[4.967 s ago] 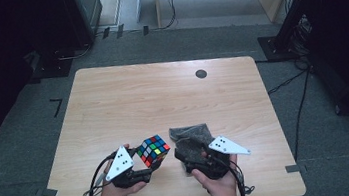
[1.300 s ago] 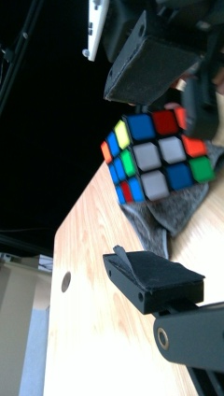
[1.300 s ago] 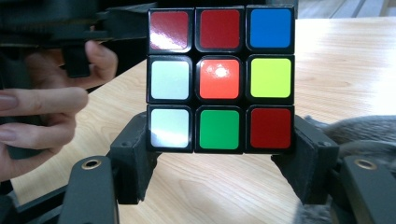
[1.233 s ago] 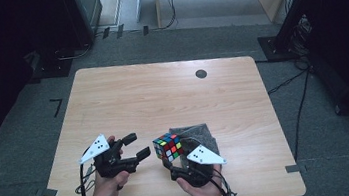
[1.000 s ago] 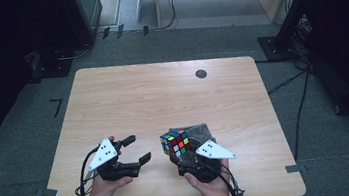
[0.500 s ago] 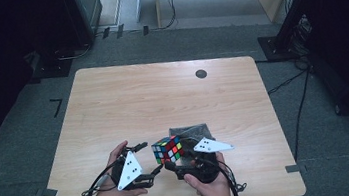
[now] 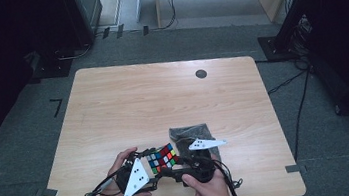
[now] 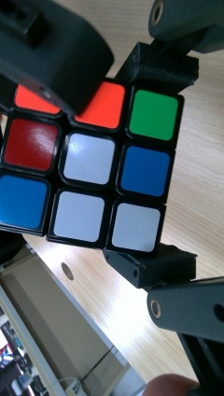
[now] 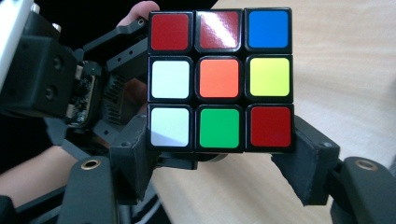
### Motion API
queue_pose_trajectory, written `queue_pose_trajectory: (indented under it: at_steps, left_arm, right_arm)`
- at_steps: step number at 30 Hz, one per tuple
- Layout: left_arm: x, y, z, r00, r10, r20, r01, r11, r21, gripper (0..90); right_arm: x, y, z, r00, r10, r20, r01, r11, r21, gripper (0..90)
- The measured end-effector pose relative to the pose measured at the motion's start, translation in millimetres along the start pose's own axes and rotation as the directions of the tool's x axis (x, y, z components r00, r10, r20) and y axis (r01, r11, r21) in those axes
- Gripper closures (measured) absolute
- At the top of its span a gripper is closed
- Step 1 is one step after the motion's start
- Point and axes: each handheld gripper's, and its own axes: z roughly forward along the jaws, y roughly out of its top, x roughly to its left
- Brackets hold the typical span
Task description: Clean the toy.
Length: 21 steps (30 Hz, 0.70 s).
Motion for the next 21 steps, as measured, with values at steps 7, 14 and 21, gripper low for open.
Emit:
queue_pose_trajectory:
  at_steps: [7,14,21]
  left_arm:
    - [-3.7,-1.1,1.5,0.9998,0.017,0.007,-0.017,0.9998,-0.010,32.3]
    - [11.5,-3.5,-5.8,0.9963,-0.084,-0.018,0.084,0.9958,-0.038,34.1]
    - [33.4,-13.6,-12.6,0.9762,-0.216,-0.015,0.216,0.9763,-0.015,34.1]
  right_arm:
    - [-5.4,0.6,0.5,0.9991,0.039,-0.014,-0.039,0.998,0.047,34.5]
    - [-5.7,5.7,-6.5,0.9998,0.007,-0.018,-0.007,1.000,0.001,20.5]
    - [-8.3,11.8,-32.3,0.9749,-0.119,0.188,0.140,0.985,-0.100,22.5]
